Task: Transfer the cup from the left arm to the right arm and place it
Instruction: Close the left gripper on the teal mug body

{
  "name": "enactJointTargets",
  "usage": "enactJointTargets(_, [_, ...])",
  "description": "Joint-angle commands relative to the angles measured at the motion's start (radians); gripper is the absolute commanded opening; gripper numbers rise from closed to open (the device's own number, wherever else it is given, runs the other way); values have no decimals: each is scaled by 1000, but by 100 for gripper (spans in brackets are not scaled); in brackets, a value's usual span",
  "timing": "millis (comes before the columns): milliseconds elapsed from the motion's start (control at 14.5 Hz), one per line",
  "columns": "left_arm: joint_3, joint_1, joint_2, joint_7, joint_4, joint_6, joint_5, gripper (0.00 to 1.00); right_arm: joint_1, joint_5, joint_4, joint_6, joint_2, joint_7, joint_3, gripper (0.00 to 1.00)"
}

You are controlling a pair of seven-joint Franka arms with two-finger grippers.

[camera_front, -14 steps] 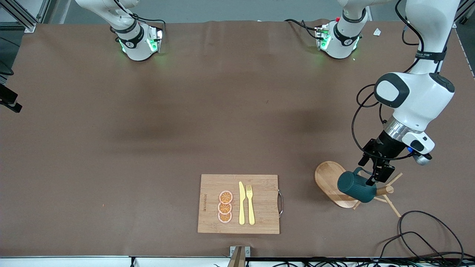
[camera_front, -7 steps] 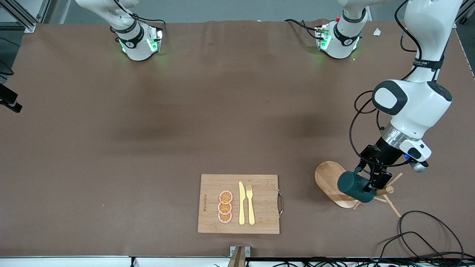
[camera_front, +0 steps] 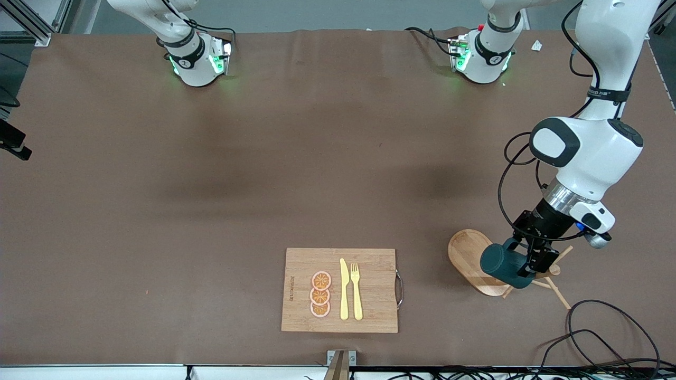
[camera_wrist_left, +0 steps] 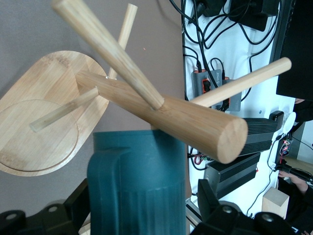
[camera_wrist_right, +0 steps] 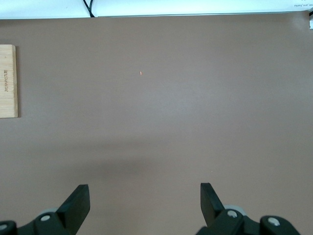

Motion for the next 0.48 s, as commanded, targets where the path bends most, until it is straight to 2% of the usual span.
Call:
enactJointTargets(0, [-6,-5,23,-6,30,12,-16,91,4,-4,3,-9,-2,4,0,100])
enactJointTargets(207, [-11,-18,32,-6,35,23,-36,91,4,-4,3,-9,-2,4,2,100])
enactJointTargets(414, [-12,-19,36,-6,33,37,-37,81,4,-4,3,-9,-2,4,0,100])
